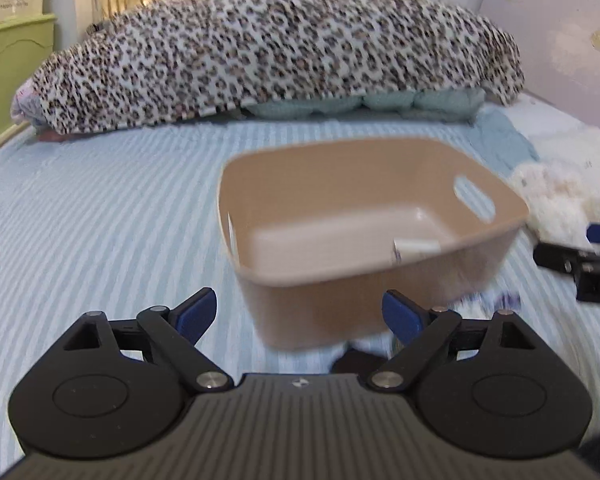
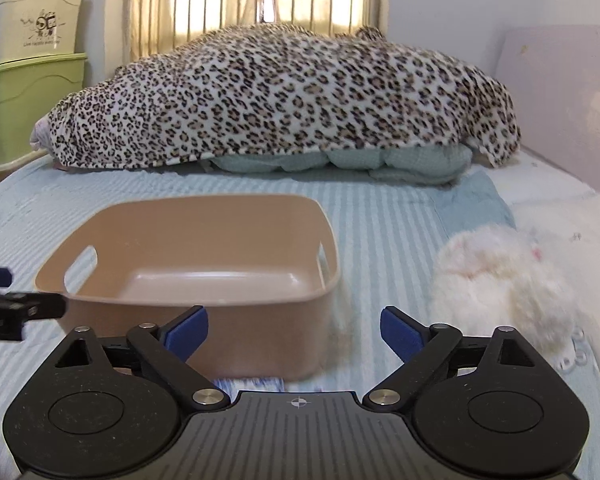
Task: Organize objects
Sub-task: 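Grasp the purple box with the right tool while the left tool grasps the orange cloth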
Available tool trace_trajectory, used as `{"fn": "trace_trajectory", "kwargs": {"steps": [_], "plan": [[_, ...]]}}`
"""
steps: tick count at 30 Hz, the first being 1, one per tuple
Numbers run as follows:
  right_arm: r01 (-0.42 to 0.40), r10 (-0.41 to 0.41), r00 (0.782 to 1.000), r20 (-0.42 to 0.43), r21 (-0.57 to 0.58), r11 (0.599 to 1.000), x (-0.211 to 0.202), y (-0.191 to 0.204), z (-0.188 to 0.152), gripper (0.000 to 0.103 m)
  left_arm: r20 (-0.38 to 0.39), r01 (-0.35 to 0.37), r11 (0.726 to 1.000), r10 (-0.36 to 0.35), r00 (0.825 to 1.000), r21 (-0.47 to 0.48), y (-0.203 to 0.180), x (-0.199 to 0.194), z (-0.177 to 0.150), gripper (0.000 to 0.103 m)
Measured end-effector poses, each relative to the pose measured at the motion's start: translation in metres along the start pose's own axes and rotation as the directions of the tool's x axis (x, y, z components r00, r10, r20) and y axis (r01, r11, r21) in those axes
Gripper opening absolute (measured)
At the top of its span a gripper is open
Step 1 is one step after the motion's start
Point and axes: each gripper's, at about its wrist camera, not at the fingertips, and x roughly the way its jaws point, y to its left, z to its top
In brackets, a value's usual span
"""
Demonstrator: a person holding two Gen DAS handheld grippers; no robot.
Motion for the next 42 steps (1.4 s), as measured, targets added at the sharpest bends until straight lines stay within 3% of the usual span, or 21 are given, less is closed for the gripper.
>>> {"fn": "trace_trajectory", "kwargs": {"steps": [7, 14, 23, 27, 29, 34, 37, 42], "plan": [[-0.005, 0.013, 0.989, -0.15, 0.055, 0.998, 0.02, -0.018, -0.029, 0.096, -0.133, -0.022, 0.996, 0.033, 0.99, 0.083, -0.009, 0.019, -0.032, 0.09], [-0.004, 0.02, 0.962, -0.272, 0.059, 0.998, 0.051, -0.02, -0.055, 0.095, -0.251, -0.018, 0.994, 0.046, 0.967, 0.112, -0.015, 0.049, -0.056, 0.09], [0.001, 0.005, 0.936, -0.351, 0.016, 1.0, 0.088, -0.015, -0.069, 0.086, -0.309, 0.035, 0.999, -0.022, 0.951, 0.039, -0.002, 0.068, -0.068, 0.088], [-0.008, -0.004, 0.936, -0.351, -0.031, 0.999, 0.093, -0.01, -0.071, 0.082, -0.298, 0.08, 0.996, -0.069, 0.952, 0.027, -0.001, 0.064, -0.07, 0.071], [-0.016, 0.003, 0.938, -0.347, -0.034, 0.999, 0.092, -0.009, -0.072, 0.071, -0.296, 0.105, 0.994, -0.093, 0.951, 0.027, -0.001, 0.061, -0.072, 0.06], [-0.024, 0.015, 0.944, -0.33, -0.022, 0.999, 0.087, -0.01, -0.072, 0.027, -0.292, 0.158, 0.987, -0.157, 0.944, -0.023, 0.005, 0.054, -0.072, 0.02], [-0.029, 0.024, 0.946, -0.324, -0.01, 1.0, 0.083, -0.011, -0.073, 0.022, -0.286, 0.164, 0.986, -0.168, 0.943, -0.037, 0.008, 0.048, -0.071, 0.012], [-0.017, 0.022, 0.949, -0.315, 0.02, 1.0, 0.074, -0.017, -0.072, 0.022, -0.27, 0.165, 0.986, -0.168, 0.948, -0.035, 0.01, 0.035, -0.069, 0.011]]}}
